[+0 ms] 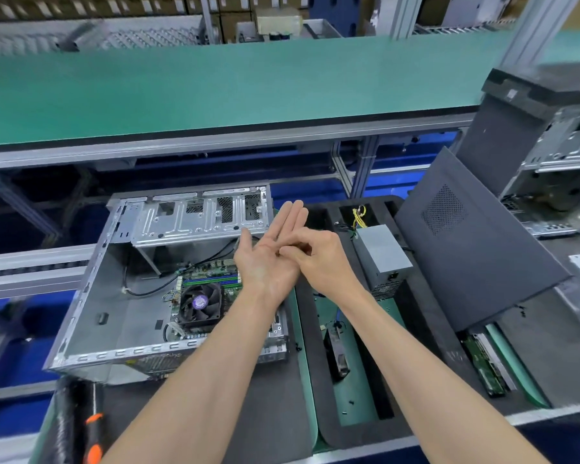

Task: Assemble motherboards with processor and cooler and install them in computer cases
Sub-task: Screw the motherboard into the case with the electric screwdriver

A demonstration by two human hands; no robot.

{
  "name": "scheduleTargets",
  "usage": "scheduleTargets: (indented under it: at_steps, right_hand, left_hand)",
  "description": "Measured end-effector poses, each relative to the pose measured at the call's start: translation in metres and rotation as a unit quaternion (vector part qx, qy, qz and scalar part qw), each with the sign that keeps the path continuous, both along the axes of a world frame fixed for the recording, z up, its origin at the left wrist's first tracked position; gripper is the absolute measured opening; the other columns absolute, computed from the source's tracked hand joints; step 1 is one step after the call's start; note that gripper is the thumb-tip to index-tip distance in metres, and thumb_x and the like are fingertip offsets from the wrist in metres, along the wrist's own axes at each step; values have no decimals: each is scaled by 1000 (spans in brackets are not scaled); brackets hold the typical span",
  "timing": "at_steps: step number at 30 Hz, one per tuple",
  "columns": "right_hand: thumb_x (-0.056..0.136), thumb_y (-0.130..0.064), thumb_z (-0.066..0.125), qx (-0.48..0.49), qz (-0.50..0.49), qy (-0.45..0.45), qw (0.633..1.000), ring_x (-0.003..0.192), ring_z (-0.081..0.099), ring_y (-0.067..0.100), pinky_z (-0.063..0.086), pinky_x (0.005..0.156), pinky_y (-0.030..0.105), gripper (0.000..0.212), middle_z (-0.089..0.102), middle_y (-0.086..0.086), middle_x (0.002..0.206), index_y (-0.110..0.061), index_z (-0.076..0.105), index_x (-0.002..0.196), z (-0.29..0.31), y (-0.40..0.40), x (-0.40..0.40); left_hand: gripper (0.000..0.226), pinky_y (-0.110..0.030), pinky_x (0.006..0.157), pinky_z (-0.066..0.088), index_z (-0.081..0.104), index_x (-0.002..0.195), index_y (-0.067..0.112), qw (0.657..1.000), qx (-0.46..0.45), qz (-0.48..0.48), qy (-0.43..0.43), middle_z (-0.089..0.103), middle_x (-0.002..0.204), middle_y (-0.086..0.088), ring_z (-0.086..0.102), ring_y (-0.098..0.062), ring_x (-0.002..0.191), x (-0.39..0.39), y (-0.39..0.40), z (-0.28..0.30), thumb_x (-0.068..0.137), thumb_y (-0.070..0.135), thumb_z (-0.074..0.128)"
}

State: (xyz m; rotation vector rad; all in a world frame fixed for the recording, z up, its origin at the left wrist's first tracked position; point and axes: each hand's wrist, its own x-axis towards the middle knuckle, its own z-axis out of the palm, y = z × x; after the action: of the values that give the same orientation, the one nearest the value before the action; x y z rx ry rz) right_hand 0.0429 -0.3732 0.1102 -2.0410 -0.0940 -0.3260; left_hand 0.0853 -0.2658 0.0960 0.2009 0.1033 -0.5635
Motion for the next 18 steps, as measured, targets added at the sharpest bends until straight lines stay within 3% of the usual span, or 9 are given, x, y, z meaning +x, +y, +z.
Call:
scheduleTargets:
  at_steps: [7,11,15,18]
  right_hand:
    - [88,0,69,-1,6,-1,1000,83,68,11,55,80,32,16,75,-2,89,-10,79,95,2,-4,1]
    - [88,1,69,12,10,-12,1000,87,68,12,54,82,30,17,76,-2,92,-10,79,96,4,-8,1]
    - [88,-2,67,72,-74,-15,995,75,66,12,53,71,28,16,73,-8,80,-14,77,86,-10,-23,-3]
    - [84,1,66,-18,-83,63,994,68,62,11,49,65,24,20,71,-7,74,-16,76,80,-40,-37,-14]
  left_hand:
    - [91,-43,120,32,40,146,-9,1000,-20,-9,-12,47,148,-27,45,-40,139,3,1,-2,99,68,24]
    - [93,-46,116,38,39,146,-9,1000,-12,-2,-4,48,146,-29,46,-42,137,6,0,-2,98,69,23]
    - [95,-48,120,29,43,143,-10,1000,11,13,9,50,144,-28,46,-41,138,10,7,-8,98,70,20]
    - [93,-48,122,25,45,142,-10,999,33,22,13,52,143,-27,47,-40,137,12,12,-15,99,69,20]
